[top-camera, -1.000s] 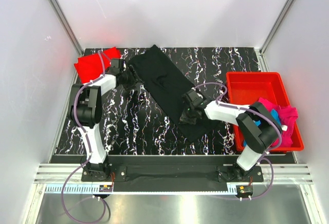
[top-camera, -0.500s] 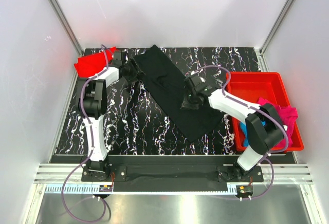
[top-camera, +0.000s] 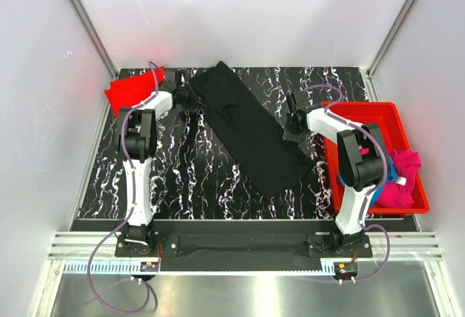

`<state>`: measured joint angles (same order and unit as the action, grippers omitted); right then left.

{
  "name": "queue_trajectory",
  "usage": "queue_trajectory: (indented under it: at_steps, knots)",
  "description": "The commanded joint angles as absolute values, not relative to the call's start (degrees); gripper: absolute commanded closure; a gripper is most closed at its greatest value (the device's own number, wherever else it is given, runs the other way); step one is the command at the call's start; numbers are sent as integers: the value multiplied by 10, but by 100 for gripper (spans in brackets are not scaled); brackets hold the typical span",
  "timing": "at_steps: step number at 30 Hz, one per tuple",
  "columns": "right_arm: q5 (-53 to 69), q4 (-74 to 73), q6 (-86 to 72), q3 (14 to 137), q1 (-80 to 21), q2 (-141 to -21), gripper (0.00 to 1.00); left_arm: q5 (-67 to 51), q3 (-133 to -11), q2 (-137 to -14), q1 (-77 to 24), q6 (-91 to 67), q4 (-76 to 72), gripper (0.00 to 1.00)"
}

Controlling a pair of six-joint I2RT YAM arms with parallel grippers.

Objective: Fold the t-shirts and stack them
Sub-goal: Fold the tshirt

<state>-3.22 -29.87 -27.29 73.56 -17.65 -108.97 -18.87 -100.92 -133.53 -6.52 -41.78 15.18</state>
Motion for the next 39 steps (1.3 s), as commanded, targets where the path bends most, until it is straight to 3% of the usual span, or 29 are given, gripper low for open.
queue_trajectory:
  at_steps: [1, 7, 17, 23, 29, 31, 35, 39]
  knots:
    - [-38, -305, -275, 683, -183, -1070, 77, -213, -1063, -1360, -67, -404, 142, 100]
    - [23, -240, -354, 550, -191, -993, 78, -188, -1114, -1364, -66, -346, 198, 100]
    - [32, -188, -521, 439, -326, -867, 75, -192, -1118, -1327, -50, -272, 249, 100]
    - [43, -206, -462, 492, -338, -867, 72, -207, -1177, -1378, -41, -280, 271, 100]
    - [75, -214, -346, 584, -330, -943, 61, -221, -1208, -1401, -37, -287, 260, 97]
    - [79, -227, -317, 595, -329, -958, 60, -227, -1226, -1401, -34, -281, 276, 92]
    - [87, -257, -300, 592, -330, -944, 64, -220, -1162, -1317, -26, -269, 296, 57]
    - [102, -271, -301, 547, -330, -891, 63, -175, -1063, -1204, -25, -262, 314, 46]
